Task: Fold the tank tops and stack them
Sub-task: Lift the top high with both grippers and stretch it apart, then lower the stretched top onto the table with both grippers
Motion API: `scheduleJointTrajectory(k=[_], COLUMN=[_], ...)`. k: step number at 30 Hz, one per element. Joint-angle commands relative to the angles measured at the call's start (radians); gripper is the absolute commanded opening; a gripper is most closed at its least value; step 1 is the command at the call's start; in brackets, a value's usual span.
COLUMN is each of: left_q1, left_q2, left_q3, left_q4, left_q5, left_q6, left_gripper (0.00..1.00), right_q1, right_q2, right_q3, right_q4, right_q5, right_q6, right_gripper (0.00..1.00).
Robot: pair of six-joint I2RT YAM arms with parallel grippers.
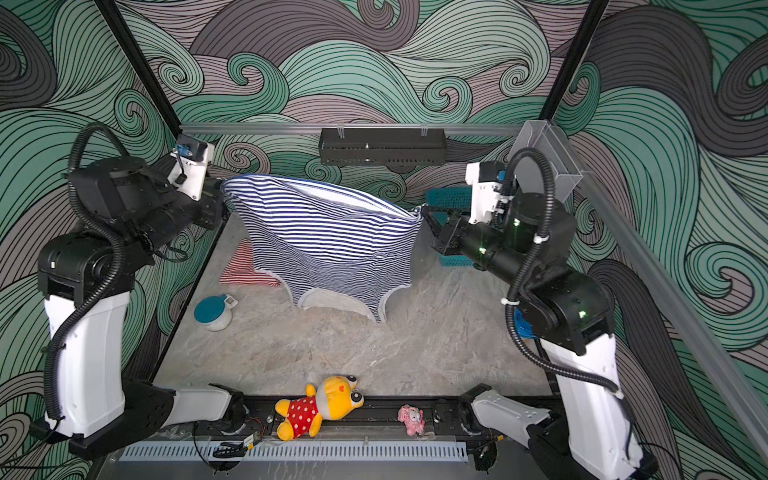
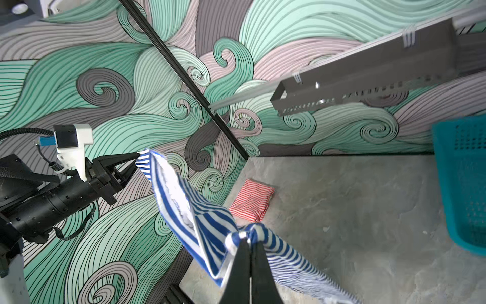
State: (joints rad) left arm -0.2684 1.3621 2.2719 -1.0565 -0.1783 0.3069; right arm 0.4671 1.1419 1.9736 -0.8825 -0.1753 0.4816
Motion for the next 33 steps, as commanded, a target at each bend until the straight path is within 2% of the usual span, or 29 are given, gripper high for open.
scheduleJointTrajectory(k=[1,5,9,14,17,19,21,23,26,30,33], left_q1=[0.01,0.011,0.026,0.065,0.079,0.085,0.094,0.113,0.12,0.136,0.149], left_q2=[0.067,0.153,0.266,0.428,0.566,0.633,0.635,0.578,0.459,0.383,0.307], left_q3=[0.101,0.131,0.135,0.178,0.351,0.475,0.516,0.441,0.187,-0.091,-0.359], left_q4=[-0.027,0.038,0.115,0.225,0.225,0.221,0.228,0.264,0.373,0.407,0.466], left_q5=[-0.065,-0.084,-0.078,-0.054,-0.046,-0.053,-0.05,-0.012,0.012,0.037,0.076], left_q6=[0.017,0.039,0.047,0.049,0.046,0.041,0.011,-0.032,-0.029,-0.042,-0.054], left_gripper=[0.0,0.0,0.0,0.0,0.0,0.0,0.0,0.0,0.0,0.0,0.0], right_q1=[-0.006,-0.064,-0.199,-0.282,-0.334,-0.374,-0.388,-0.39,-0.39,-0.392,-0.392], right_q2=[0.053,0.169,0.322,0.497,0.655,0.781,0.868,0.892,0.844,0.735,0.625], right_q3=[0.113,0.203,0.263,0.314,0.483,0.663,0.804,0.841,0.72,0.409,0.078], right_q4=[-0.097,-0.135,-0.127,-0.017,0.002,-0.025,-0.058,-0.063,-0.028,0.079,0.233], right_q5=[0.11,0.1,-0.039,-0.162,-0.255,-0.337,-0.384,-0.409,-0.408,-0.416,-0.427], right_q6=[-0.052,-0.049,-0.008,0.019,0.018,0.041,0.064,0.075,0.073,0.069,0.097], right_gripper=[0.0,0.0,0.0,0.0,0.0,0.0,0.0,0.0,0.0,0.0,0.0])
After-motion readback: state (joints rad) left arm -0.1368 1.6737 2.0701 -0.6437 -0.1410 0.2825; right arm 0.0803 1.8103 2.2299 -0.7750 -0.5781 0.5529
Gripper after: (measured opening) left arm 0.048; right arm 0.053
